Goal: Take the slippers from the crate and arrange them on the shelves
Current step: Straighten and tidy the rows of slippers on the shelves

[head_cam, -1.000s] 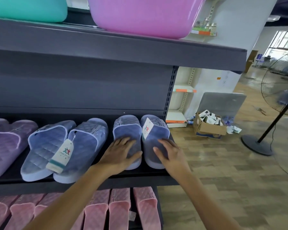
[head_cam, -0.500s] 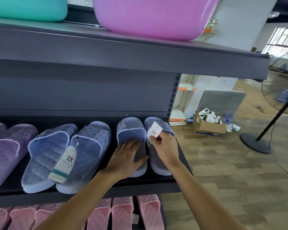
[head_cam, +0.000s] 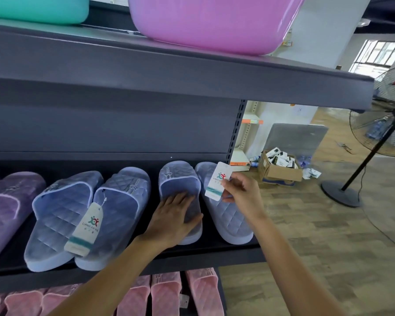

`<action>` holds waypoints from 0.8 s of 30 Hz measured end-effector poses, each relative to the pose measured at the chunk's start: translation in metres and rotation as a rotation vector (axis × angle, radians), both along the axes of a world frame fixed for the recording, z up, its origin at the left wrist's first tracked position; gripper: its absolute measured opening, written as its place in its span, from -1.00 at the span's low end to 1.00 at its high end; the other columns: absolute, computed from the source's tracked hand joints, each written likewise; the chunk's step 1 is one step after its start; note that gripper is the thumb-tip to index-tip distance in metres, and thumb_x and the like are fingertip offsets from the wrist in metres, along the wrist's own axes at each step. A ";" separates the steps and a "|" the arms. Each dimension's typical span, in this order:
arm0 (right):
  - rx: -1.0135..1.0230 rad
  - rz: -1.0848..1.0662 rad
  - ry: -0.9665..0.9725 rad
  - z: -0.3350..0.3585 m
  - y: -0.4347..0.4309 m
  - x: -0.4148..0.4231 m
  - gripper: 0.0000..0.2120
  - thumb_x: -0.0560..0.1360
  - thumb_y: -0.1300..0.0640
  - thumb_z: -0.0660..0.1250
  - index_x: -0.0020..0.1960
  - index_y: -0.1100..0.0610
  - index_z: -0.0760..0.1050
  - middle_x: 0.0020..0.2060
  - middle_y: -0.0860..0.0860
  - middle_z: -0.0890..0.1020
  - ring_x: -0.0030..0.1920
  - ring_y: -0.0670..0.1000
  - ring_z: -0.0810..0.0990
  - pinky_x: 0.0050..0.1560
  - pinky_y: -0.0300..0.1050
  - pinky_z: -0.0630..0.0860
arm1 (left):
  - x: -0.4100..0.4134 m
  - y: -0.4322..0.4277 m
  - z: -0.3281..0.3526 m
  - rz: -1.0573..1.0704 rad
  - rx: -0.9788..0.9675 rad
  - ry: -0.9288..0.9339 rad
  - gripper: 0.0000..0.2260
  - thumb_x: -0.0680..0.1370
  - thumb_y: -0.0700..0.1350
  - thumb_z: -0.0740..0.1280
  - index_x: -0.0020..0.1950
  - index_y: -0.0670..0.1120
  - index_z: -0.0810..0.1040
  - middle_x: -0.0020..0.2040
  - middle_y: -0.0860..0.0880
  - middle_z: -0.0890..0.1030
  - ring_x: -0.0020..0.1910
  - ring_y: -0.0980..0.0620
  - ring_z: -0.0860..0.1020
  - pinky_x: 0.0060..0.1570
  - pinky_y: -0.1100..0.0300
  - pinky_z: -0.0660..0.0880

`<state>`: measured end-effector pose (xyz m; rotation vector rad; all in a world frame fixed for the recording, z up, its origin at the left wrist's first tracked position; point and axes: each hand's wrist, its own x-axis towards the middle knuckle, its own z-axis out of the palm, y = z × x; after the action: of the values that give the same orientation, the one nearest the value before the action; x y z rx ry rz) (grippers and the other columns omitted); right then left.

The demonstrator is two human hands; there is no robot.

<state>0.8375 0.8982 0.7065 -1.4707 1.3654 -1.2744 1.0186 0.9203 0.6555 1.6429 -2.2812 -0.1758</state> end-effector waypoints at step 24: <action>-0.084 0.004 0.181 -0.010 0.007 -0.005 -0.82 0.49 0.28 0.33 -0.18 0.03 0.57 -0.25 0.02 0.67 -0.22 -0.03 0.65 -0.13 -0.14 0.56 | 0.020 -0.015 0.023 -0.079 -0.306 0.557 -0.88 0.53 -0.24 0.30 -0.09 -0.05 0.59 -0.25 0.08 0.63 -0.23 0.15 0.57 -0.22 0.26 0.47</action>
<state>0.8323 0.9050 0.6965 -1.6799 1.4393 -1.2334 1.0387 0.9050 0.6783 1.1683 -1.8393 -0.2515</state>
